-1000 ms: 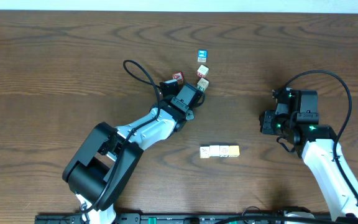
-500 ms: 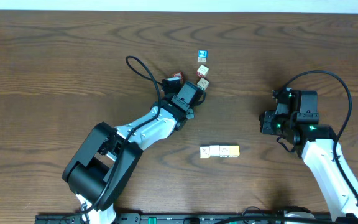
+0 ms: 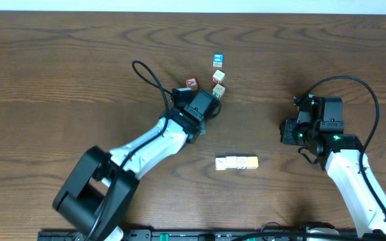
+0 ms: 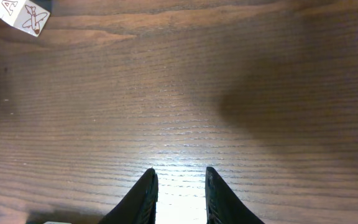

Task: Lift 5 blocks
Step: 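Lower left gripper and close on the bee-picture block, then carry the bee block down to the left end of the row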

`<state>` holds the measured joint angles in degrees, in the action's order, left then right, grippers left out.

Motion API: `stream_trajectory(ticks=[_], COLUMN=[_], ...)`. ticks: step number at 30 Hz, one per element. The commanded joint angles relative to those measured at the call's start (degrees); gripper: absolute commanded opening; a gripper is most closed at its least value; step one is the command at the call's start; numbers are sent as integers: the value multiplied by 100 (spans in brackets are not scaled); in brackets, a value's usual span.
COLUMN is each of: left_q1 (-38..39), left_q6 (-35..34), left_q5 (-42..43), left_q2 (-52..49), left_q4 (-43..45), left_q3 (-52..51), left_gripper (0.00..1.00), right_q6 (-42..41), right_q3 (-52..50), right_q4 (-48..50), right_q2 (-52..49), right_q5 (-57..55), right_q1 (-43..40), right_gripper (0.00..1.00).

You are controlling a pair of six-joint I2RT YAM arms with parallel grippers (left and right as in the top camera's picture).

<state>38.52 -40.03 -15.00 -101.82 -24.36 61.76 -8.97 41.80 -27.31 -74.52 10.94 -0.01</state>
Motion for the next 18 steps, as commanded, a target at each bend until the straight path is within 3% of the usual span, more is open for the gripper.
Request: stream_trajectory(ticks=[1, 6, 11, 14, 18], left_q1=[428, 1019, 1239, 1228, 1228], left_q6=[7, -592, -894, -831, -249], left_q5=[-297, -1163, -1303, -1488, -1510], left_q2=[411, 658, 866, 1187, 1864], left_q4=[-177, -772, -922, -896, -807], left_q3=[114, 48, -382, -616, -839], left_gripper=[8, 8, 8, 8, 8], right_q6=[-66, -63, -63, -63, -63], right_q3=[-39, -39, -39, -39, -39], right_q4=[7, 4, 0, -4, -2], right_q2=[-9, -9, -9, -9, -9], right_q5=[55, 52, 52, 55, 55], right_q1=[-26, -26, -26, -26, -26], right_gripper=[23, 23, 23, 23, 23])
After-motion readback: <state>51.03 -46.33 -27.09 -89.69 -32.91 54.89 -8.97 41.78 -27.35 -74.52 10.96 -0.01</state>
